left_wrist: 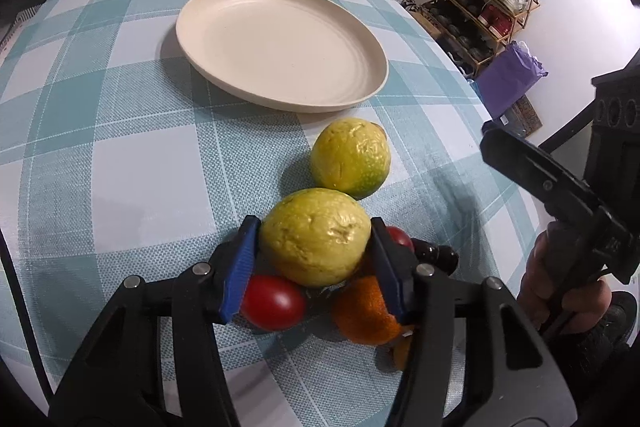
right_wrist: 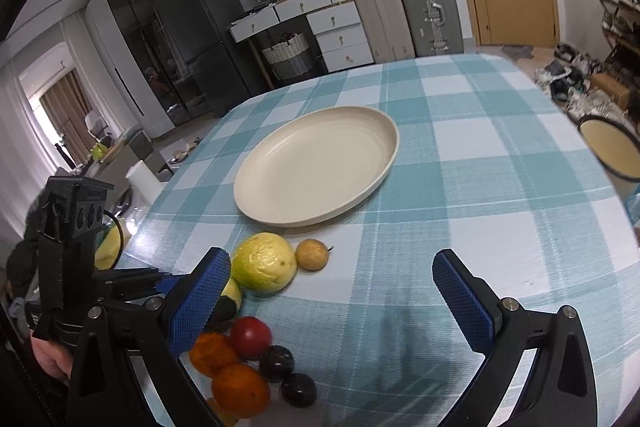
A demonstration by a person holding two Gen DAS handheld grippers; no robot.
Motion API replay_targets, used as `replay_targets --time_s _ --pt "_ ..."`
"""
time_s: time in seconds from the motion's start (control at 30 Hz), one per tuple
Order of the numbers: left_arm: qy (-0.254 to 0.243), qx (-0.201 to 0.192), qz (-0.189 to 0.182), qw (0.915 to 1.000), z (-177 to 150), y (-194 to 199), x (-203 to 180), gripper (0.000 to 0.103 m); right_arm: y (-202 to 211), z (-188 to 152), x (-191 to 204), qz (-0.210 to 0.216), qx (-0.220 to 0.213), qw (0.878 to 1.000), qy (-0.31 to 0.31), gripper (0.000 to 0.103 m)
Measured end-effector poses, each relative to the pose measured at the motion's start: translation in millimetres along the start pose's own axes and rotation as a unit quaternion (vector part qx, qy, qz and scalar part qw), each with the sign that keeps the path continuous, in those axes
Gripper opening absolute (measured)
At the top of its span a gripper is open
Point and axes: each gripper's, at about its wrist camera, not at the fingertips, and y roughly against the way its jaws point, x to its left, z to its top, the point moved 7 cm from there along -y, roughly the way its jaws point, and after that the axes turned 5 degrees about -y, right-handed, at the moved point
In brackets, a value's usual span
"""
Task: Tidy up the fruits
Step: 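Grasp the large yellow guava with the left tool while the right tool grasps the smaller guava, then lift the large guava with the left tool toward the plate while the right tool carries the smaller guava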
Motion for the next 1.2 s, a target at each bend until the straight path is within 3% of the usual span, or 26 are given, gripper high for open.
replay_targets --time_s 0.43,0.77,1.0,1.2 --pt "0.031 -0.044 -0.008 0.9985 7.6 35.7 24.5 0.052 -32.0 -10.1 18.3 0.063 0.065 0.994 -0.053 0.103" --pt "0.043 -0.072 -0.01 0.9964 11.4 59.8 47.2 0.052 -58.0 -18.3 30.5 0.097 0.12 0.981 -0.119 0.103" --pt "0.038 -0.084 0.017 0.9956 8.3 63.7 60.1 0.052 -75.1 -17.4 40.8 0.052 0.134 0.983 -0.115 0.097" --pt "0.04 -0.085 0.012 0.9955 3.9 62.2 64.0 0.052 -85.2 -16.4 40.7 -0.001 0.127 0.986 -0.107 0.082"
